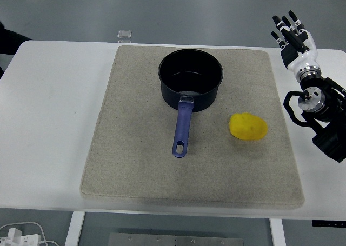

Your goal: Put the potato in the blue pot

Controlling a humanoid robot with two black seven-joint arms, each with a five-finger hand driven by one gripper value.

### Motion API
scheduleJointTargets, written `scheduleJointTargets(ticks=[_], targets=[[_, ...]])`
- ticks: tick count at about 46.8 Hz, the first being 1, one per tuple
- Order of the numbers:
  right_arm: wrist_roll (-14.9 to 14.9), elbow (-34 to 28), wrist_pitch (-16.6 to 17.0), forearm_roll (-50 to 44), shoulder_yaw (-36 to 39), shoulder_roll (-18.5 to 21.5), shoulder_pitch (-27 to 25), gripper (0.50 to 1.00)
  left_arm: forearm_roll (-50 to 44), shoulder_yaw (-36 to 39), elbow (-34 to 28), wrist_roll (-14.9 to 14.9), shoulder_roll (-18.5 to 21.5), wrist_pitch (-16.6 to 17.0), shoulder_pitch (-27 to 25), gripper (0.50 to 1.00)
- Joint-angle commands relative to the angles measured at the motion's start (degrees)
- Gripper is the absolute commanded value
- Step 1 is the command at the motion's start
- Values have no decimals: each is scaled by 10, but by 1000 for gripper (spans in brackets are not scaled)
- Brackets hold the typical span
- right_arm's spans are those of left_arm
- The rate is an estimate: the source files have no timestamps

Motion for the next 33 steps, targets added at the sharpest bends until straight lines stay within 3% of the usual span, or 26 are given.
scheduleJointTargets(ticks=[1, 7, 18, 33], targets=[[0, 3, 1, 0, -1, 0, -2, 926, 0, 0, 0, 0, 0, -1, 0, 992], [0, 10, 6, -21, -1, -3, -5, 926, 0, 0, 0, 0, 0, 0, 0, 994], [0, 35, 72, -27, -1, -30, -22, 926, 0, 0, 0, -1, 0, 0, 0, 994], [1, 223, 96, -180, -22, -130, -92, 926, 0, 0, 0, -1, 0, 0, 0, 992]])
